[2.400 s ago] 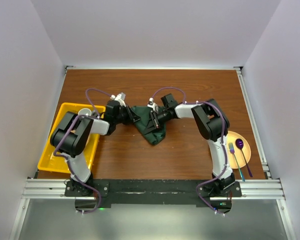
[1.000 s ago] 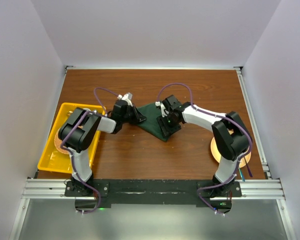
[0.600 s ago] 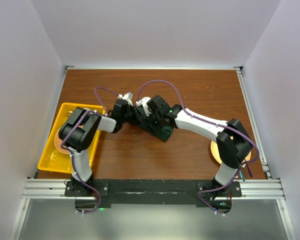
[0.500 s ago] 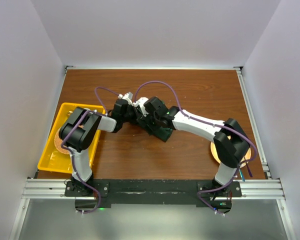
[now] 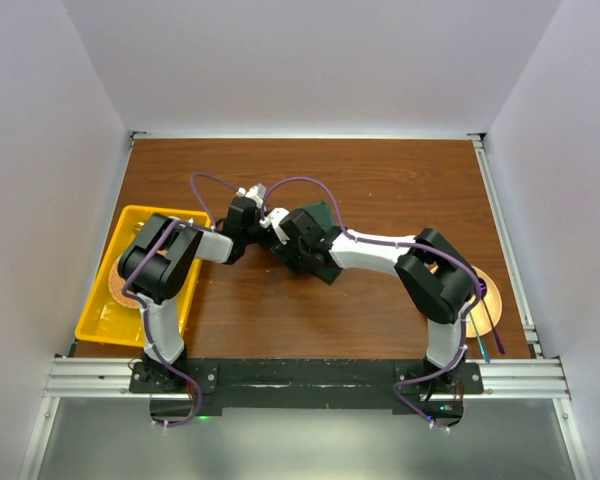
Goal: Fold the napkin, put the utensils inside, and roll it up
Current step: Roll the napkin with the utensil
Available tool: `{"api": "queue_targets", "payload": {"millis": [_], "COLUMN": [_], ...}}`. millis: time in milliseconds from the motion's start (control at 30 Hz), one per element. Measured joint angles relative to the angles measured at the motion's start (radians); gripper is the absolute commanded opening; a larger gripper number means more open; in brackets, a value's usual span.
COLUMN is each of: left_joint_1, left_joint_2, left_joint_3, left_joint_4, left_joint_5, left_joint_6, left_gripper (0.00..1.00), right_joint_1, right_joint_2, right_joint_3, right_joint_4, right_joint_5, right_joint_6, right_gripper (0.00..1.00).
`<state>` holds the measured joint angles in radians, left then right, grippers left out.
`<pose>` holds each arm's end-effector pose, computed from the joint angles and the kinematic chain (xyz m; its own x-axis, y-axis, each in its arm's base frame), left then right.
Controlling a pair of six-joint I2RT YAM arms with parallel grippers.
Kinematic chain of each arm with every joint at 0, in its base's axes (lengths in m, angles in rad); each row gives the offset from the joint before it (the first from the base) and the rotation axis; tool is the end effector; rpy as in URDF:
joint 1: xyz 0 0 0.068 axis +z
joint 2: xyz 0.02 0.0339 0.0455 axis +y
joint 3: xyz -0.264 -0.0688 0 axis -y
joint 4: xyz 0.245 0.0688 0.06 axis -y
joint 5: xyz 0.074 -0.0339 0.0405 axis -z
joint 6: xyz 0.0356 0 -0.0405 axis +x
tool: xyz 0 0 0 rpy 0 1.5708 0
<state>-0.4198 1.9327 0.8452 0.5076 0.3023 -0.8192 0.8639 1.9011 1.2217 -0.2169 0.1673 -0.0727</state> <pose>0.3343 -0.1608 0.1122 -0.7921 -0.4103 -0.4520 0.0554 0.6891 -0.7225 0.2656 0.3019 0.1708 -0.4564 -0.6446 -0.6134 -0.7173 0.6744 -0.1751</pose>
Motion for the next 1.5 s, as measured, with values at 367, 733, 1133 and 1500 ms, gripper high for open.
{"api": "queue_targets", "payload": {"millis": [367, 733, 1133, 1500], "left_joint_1": [0.01, 0.08, 0.095, -0.024], "left_joint_2": [0.001, -0.198, -0.487, -0.282], "left_joint_3": [0.013, 0.053, 0.021, -0.056], "left_joint_4": [-0.027, -0.321, -0.319, -0.11], "left_joint_5": [0.033, 0.027, -0.029, 0.023], "left_joint_6": [0.004, 0.059, 0.097, 0.033], "left_gripper": [0.0, 0.14, 0.15, 0.15], "right_joint_1": [0.002, -0.053, -0.361, -0.445], "right_joint_2": [0.024, 0.026, 0.211, 0.303], "right_joint_3": [-0.038, -0.038, -0.058, -0.066], "right_joint_4": [0.087, 0.098, 0.277, 0.281], "right_joint_5": [0.023, -0.18, -1.079, -1.314], "right_joint_6": [0.013, 0.175, 0.522, 0.634], "right_gripper": [0.21, 0.0, 0.0, 0.0]}}
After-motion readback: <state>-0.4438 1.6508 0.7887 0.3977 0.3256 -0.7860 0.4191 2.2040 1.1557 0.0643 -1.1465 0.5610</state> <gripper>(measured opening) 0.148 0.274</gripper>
